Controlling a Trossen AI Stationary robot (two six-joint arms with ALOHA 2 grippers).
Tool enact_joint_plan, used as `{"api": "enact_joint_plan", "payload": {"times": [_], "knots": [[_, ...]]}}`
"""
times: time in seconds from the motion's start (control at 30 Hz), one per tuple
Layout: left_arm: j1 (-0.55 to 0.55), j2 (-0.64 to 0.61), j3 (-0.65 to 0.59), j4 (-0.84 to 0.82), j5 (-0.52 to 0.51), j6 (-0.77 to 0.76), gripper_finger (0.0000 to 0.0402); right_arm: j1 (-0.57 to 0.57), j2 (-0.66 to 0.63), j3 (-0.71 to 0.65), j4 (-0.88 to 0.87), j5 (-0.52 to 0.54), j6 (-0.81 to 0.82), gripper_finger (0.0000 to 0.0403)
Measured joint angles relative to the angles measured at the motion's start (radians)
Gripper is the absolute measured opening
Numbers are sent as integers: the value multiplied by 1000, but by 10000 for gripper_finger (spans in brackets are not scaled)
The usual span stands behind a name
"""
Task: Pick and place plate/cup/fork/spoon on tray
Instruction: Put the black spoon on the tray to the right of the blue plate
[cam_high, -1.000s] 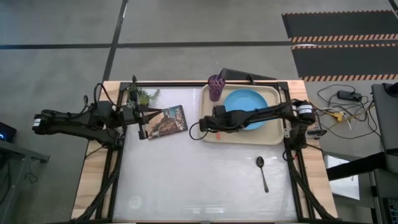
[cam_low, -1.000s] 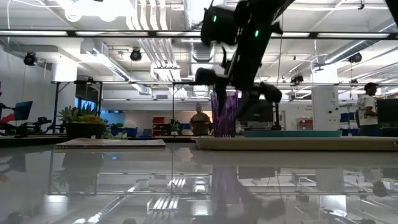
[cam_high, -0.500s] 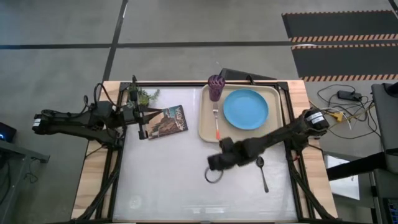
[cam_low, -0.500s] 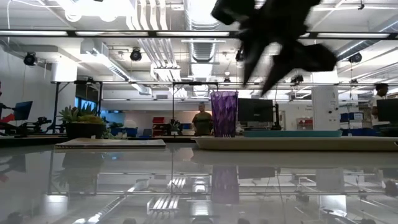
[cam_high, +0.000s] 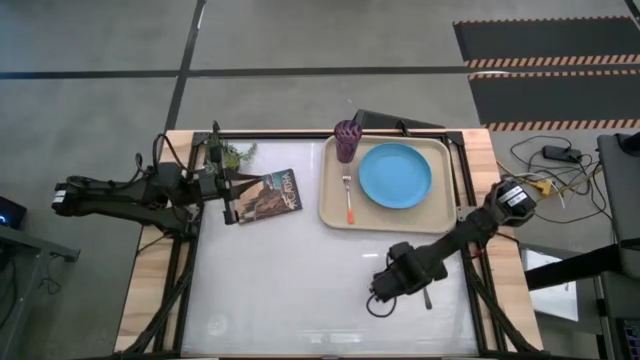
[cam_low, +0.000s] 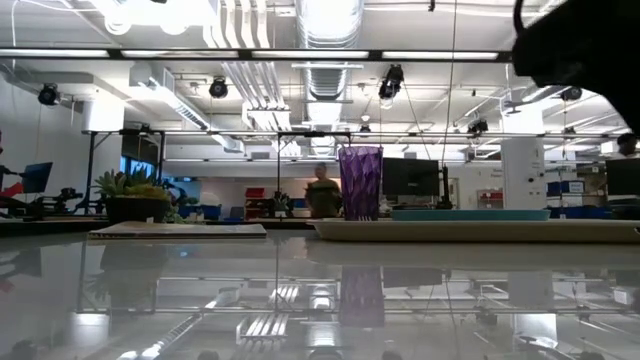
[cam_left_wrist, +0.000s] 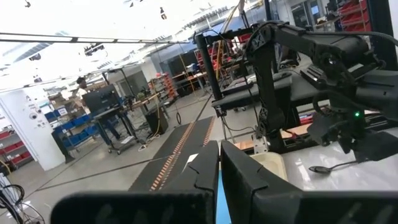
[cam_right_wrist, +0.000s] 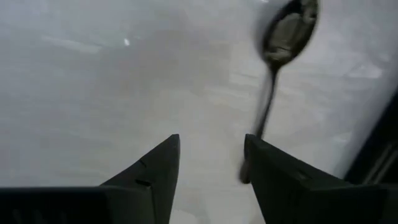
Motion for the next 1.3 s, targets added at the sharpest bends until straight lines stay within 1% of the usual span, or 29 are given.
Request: {"api": "enact_joint_plan", "payload": {"times": [0.13,0.27,0.57,0.7,0.83,0.93,1.03,1.23,1.3], "knots": [[0,0,0,0,0,-1,0,23,-10,-34,-18,-7,0,187],[0,2,0,0,0,-1,0,35,-36,-100,-3,-24,0,189],[1,1,0,0,0,-1,0,38,-180,-353,227,-23,20,187],[1,2,0,0,0,-1,0,48,-228,-441,327,-22,43,181],[1,2,0,0,0,-1,0,60,-239,-498,385,-21,65,162],[1,3,0,0,0,0,0,69,-223,-514,406,-22,51,140],[1,3,0,0,0,0,0,72,-213,-515,411,-22,27,109],[1,3,0,0,0,0,0,74,-204,-515,403,-24,37,27],[1,3,0,0,0,0,0,74,-205,-515,403,-24,37,14]]}}
